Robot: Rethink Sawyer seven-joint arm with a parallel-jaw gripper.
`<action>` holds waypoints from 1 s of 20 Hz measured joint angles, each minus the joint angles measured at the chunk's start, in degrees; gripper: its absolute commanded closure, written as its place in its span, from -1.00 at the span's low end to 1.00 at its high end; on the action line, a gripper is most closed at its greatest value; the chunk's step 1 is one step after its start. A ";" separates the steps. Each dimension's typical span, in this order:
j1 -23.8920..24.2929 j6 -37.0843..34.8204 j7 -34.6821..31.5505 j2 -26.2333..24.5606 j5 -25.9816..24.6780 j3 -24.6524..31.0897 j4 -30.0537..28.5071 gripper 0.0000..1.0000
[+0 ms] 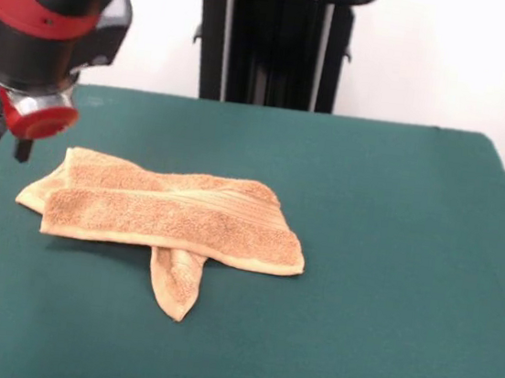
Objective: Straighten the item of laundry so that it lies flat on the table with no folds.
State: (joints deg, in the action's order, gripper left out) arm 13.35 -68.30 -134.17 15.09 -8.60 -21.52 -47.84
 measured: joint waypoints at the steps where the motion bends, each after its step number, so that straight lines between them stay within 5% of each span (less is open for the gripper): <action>1: 0.08 0.36 0.00 0.17 -0.01 0.01 -0.07 -1.00; 20: -1.47 3.01 0.00 -2.66 0.00 -0.07 -0.81 -1.00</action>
State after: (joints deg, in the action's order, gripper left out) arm 11.88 -65.29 -134.17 12.44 -8.60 -21.59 -48.65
